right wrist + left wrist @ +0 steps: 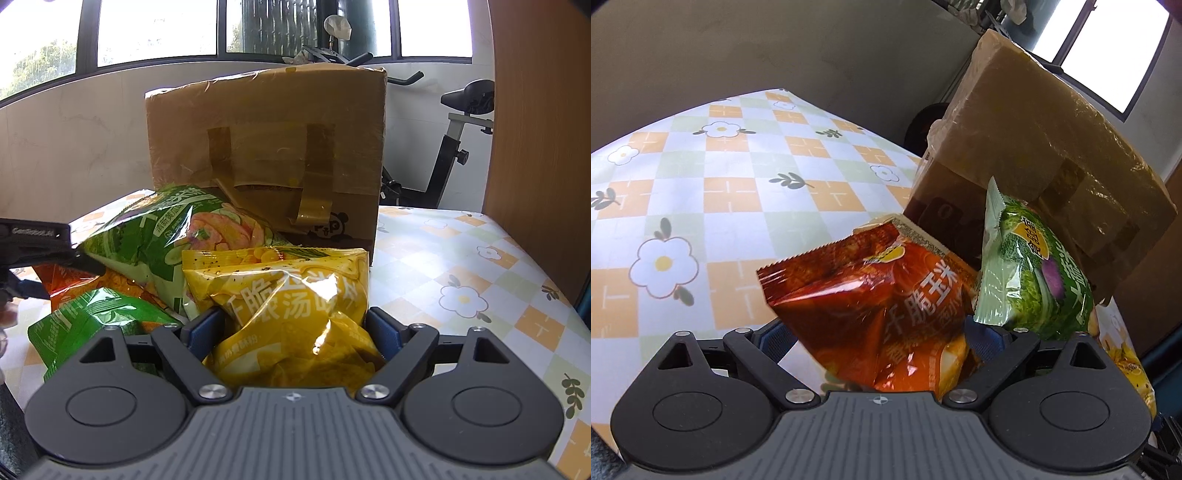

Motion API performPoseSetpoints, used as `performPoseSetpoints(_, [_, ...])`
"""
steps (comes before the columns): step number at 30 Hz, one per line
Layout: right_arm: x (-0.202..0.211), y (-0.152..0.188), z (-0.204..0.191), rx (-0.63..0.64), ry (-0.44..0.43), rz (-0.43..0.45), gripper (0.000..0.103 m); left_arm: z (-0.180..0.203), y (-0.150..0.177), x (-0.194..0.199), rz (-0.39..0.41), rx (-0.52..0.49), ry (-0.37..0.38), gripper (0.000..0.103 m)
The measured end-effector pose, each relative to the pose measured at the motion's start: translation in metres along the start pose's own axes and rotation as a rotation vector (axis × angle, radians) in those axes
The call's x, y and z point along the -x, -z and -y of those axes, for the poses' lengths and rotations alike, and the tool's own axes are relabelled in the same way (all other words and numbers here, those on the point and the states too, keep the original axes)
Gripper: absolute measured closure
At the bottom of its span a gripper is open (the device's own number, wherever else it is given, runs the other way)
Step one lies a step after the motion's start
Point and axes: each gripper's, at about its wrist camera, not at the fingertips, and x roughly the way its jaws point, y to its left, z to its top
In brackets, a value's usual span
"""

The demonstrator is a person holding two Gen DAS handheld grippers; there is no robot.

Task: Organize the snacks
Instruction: 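Lift the orange bag with left tool while right tool lifts yellow bag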

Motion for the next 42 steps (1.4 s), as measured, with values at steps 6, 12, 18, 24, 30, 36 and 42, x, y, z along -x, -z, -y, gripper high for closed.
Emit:
performPoseSetpoints(6, [0.000,-0.002,0.000,0.002,0.000,-0.005,0.018,0.001,0.000,0.005,0.038,-0.082,0.031,0.034])
performPoseSetpoints(12, [0.000,-0.005,0.002,-0.007,0.007,-0.004,0.020,-0.012,0.001,0.026,0.059,-0.056,-0.027,0.039])
performPoseSetpoints(18, [0.006,-0.010,0.007,-0.034,0.031,0.021,0.021,-0.018,-0.006,0.044,0.136,-0.058,-0.120,0.039])
performPoseSetpoints(24, [0.013,-0.012,0.009,-0.040,0.049,0.036,0.021,-0.016,-0.010,0.053,0.184,-0.074,-0.153,0.039])
performPoseSetpoints(30, [0.022,-0.020,0.017,-0.052,0.070,0.079,0.021,-0.015,-0.011,0.068,0.241,-0.100,-0.154,0.039])
performPoseSetpoints(36, [0.034,-0.034,0.026,-0.068,0.088,0.133,0.021,-0.006,-0.022,0.085,0.334,-0.167,-0.147,0.039])
performPoseSetpoints(42, [0.041,-0.052,0.030,-0.057,0.094,0.193,0.021,0.013,-0.042,0.100,0.446,-0.242,-0.138,0.039])
